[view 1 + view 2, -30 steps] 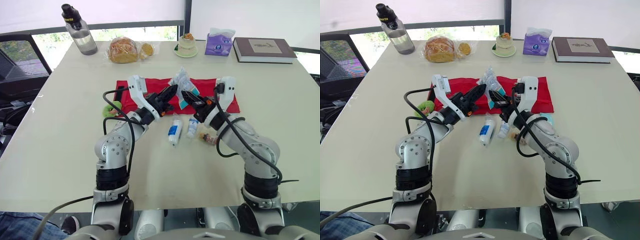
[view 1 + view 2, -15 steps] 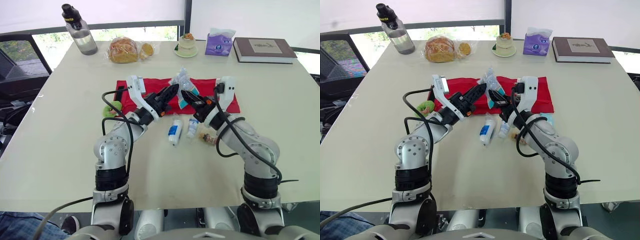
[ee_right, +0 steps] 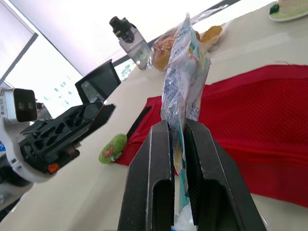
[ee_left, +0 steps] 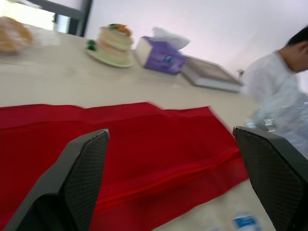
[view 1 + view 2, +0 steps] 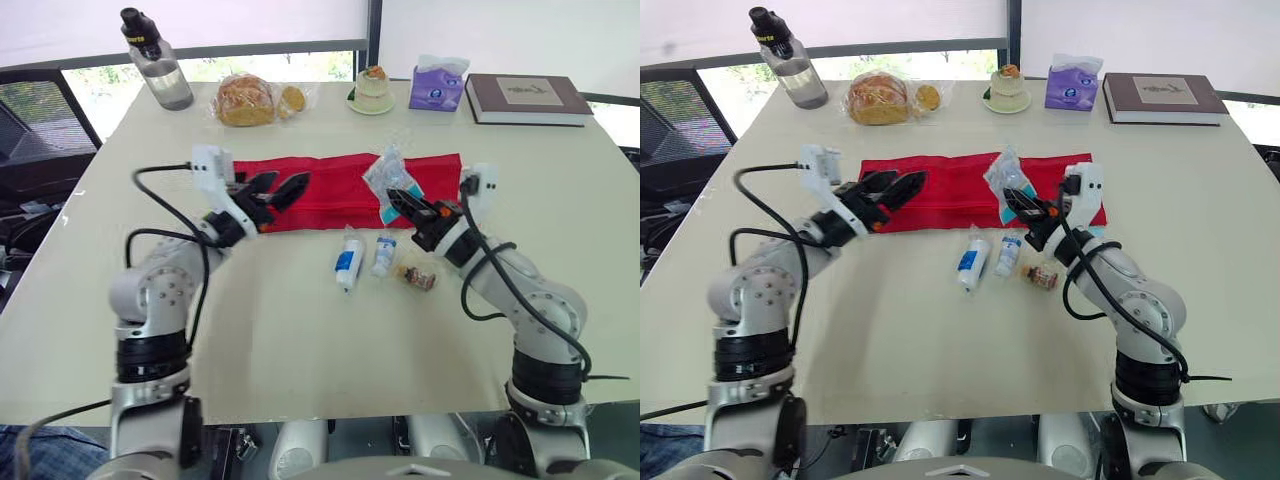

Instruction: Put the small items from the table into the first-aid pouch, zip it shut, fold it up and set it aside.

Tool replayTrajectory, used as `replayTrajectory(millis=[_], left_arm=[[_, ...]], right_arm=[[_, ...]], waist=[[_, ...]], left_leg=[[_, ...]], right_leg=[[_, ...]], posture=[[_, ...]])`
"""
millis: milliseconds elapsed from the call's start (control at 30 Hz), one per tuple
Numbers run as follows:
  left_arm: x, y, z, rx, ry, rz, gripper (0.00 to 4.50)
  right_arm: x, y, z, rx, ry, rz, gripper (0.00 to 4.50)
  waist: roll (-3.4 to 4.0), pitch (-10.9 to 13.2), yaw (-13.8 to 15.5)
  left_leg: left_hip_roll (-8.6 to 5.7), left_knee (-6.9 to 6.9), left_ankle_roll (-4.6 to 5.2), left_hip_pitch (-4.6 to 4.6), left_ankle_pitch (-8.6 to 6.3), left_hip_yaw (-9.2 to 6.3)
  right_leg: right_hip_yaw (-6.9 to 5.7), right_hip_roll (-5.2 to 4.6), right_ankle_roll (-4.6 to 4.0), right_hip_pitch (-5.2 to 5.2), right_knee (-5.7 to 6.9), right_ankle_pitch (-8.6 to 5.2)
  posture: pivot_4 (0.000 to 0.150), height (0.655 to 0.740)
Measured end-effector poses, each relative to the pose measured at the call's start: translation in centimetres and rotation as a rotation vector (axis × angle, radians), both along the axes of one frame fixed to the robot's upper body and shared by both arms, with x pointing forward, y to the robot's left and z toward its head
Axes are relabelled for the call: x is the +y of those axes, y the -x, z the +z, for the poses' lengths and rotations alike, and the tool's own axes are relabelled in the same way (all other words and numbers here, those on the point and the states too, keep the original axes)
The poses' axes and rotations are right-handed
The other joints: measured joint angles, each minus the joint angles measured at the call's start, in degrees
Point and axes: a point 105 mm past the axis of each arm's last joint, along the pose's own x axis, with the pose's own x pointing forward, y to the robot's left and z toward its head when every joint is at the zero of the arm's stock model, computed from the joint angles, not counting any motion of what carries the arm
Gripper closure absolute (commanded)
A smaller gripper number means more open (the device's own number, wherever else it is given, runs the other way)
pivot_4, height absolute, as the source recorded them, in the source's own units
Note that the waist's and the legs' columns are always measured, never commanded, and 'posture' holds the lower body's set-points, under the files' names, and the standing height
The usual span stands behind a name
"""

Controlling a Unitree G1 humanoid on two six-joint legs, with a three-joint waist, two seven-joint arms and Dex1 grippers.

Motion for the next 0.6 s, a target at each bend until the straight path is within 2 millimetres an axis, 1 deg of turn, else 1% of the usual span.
replayTrajectory(millis=[133,233,300,333,433,467,567,600], left_arm=[[3.1,-0.6,-1.2,0.007,-0.193,0.082,0.08],[5.4,-1.1,-3.1,0.020,-0.444,0.131,0.08],[5.6,-1.2,-3.7,0.024,-0.506,0.125,0.08],[5.7,-1.3,-4.4,0.025,-0.567,0.114,0.08],[5.8,-1.7,-5.9,0.046,-0.667,0.092,0.08],[5.8,-2.3,-6.1,0.036,-0.700,0.102,0.08],[5.7,-3.0,-6.0,0.018,-0.733,0.115,0.08],[5.3,-3.7,-5.7,-0.013,-0.773,0.117,0.08]], right_arm=[[-0.9,0.3,-0.8,0.022,0.015,0.007,4.50],[-1.7,0.4,-1.2,0.033,0.028,-0.004,4.50],[-1.7,0.4,-1.2,0.032,0.026,-0.002,4.50],[-1.7,0.4,-1.2,0.032,0.026,0.000,4.50],[-1.6,0.4,-1.2,0.033,0.028,0.004,4.50],[-1.5,0.5,-1.3,0.034,0.030,0.004,4.50],[-1.4,0.5,-1.4,0.035,0.031,0.008,4.50],[-1.3,0.5,-1.4,0.035,0.032,0.011,4.50]], waist=[[0.00,0.00,0.04],[0.01,0.01,0.07],[0.01,0.01,0.08],[0.01,0.01,0.08],[0.00,0.02,0.16],[0.00,0.02,0.28],[-0.02,0.01,0.28],[-0.03,0.01,0.26]], left_leg=[[0.01,-0.04,0.00,0.00,0.00,0.05],[0.02,-0.11,0.00,-0.01,0.00,0.12],[0.03,-0.12,0.00,-0.02,0.00,0.16],[0.03,-0.13,0.00,-0.02,0.00,0.20],[0.05,-0.14,0.00,-0.12,0.00,0.23],[0.04,-0.14,0.00,-0.20,0.00,0.26],[0.05,-0.10,0.00,-0.32,0.00,0.26],[0.05,-0.09,0.00,-0.37,0.00,0.27]], right_leg=[[0.04,0.00,0.00,-0.06,-0.01,0.00],[0.11,0.00,0.00,-0.12,0.00,0.00],[0.15,0.00,0.00,-0.16,0.00,0.00],[0.18,0.00,0.00,-0.19,0.01,0.00],[0.20,-0.01,0.01,-0.29,0.02,0.00],[0.21,-0.02,0.01,-0.39,0.05,0.01],[0.21,-0.01,0.02,-0.50,0.07,0.01],[0.21,-0.01,0.02,-0.53,0.06,0.02]], posture=[[0.150,0.7400],[0.150,0.7400],[0.150,0.7400],[0.150,0.7400],[0.150,0.7400],[0.150,0.7400],[0.150,0.7400],[0.150,0.7400]])
